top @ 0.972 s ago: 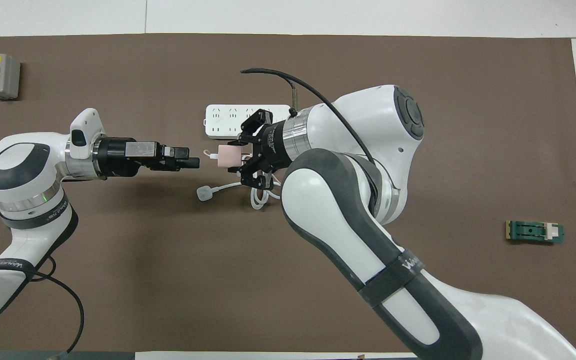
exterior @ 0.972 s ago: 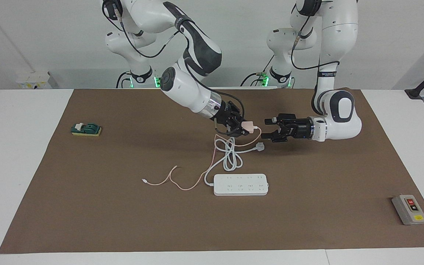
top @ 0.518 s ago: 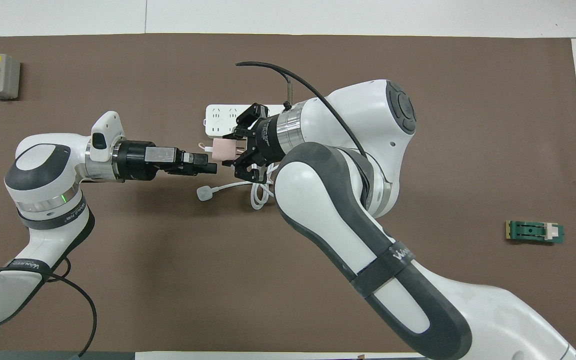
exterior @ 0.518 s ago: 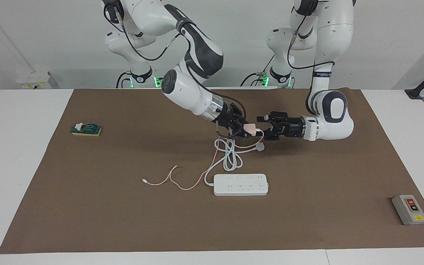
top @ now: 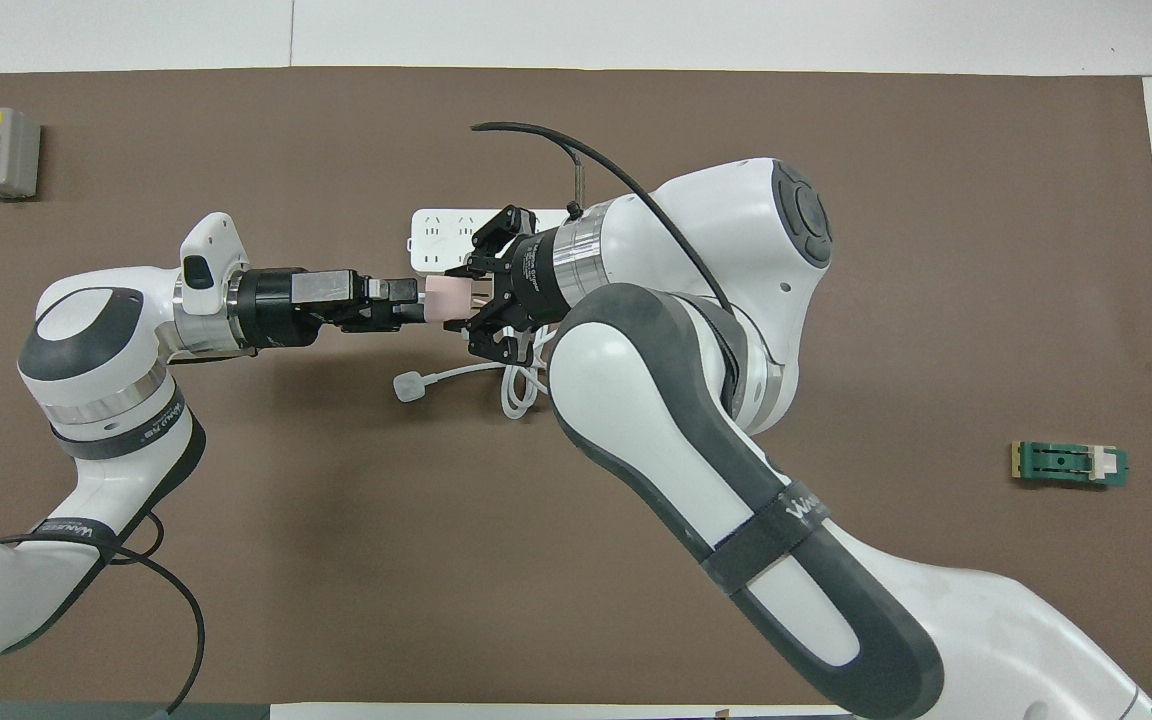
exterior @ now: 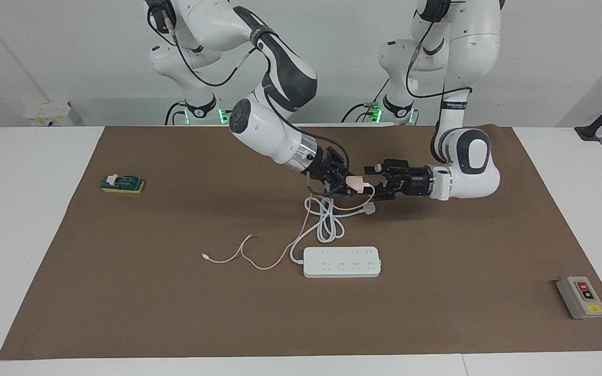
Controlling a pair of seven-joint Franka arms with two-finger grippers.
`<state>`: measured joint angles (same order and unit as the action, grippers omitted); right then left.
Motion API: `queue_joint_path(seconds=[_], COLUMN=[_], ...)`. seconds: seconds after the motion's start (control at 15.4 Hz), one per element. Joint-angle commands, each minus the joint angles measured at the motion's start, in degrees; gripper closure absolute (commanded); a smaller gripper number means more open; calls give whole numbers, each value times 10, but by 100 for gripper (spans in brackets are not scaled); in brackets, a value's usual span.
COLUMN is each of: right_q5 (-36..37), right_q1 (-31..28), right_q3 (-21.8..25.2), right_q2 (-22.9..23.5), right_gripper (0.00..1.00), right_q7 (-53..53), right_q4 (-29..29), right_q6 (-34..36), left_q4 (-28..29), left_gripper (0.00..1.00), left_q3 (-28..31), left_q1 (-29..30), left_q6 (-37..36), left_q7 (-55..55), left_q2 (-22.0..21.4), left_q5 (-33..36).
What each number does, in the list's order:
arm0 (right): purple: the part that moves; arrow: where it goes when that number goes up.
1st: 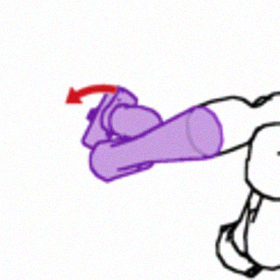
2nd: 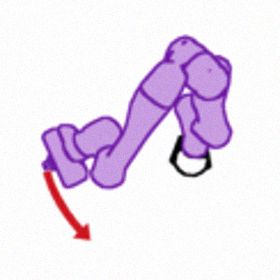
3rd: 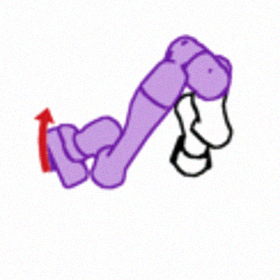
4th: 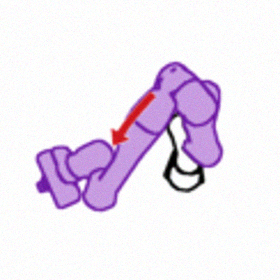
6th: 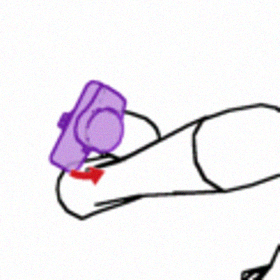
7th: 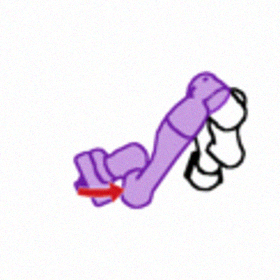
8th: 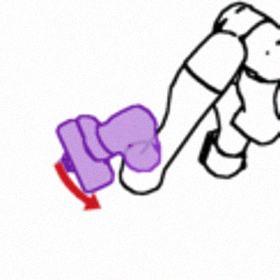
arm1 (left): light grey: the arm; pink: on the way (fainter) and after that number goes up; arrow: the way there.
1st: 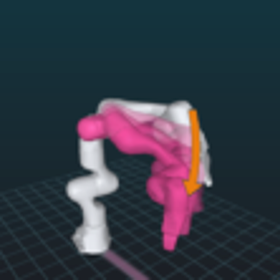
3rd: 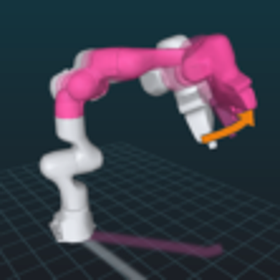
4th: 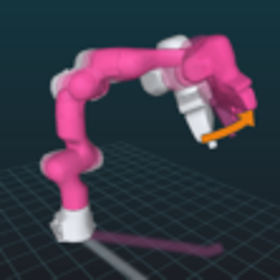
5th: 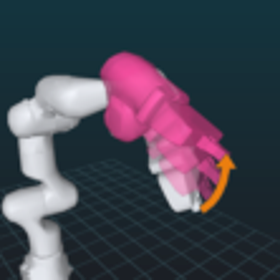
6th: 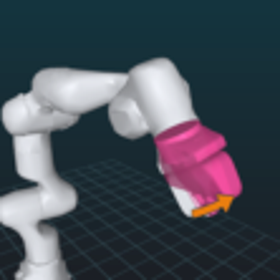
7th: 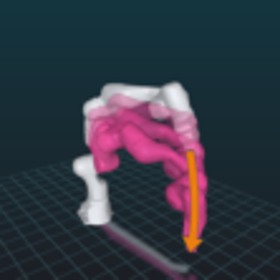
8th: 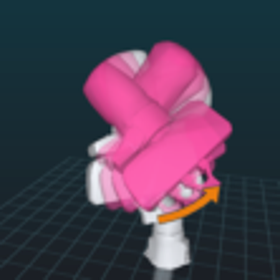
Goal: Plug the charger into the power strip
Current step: 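Grasp the pink charger with the left gripper from the right gripper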
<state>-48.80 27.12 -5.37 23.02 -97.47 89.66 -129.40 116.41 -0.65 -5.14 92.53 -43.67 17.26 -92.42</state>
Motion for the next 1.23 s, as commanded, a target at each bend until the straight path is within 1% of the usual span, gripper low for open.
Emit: queue_joint_path(seconds=[0.0,0.19,0.58,0.91,0.97,1.1,1.17], right_q5=[-6,-6,-5,-5,-5,-5,-5], right_q1=[1,2,4,5,5,5,5], right_q3=[1,1,1,1,2,1,1], right_q2=[7,8,7,7,8,7,7], right_gripper=[100,100,100,100,100,100,100], right_q7=[-10,-10,-10,-10,-10,-10,-10], right_q4=[-14,-14,-14,-14,-14,-14,-14], right_q6=[2,3,3,3,3,3,3], left_q4=[14,12,8,5,3,2,2], left_gripper=[0,0,0,2,4,14,18], left_q3=[6,5,5,6,6,8,9], left_q1=[-19,-31,-29,-28,-27,-27,-27], left_q6=[16,15,-1,8,8,8,9], left_q7=[-9,-6,13,59,60,74,78], left_q2=[-13,-13,-13,-16,-17,-20,-21], left_q5=[-17,-18,-18,-18,-17,-14,-12])
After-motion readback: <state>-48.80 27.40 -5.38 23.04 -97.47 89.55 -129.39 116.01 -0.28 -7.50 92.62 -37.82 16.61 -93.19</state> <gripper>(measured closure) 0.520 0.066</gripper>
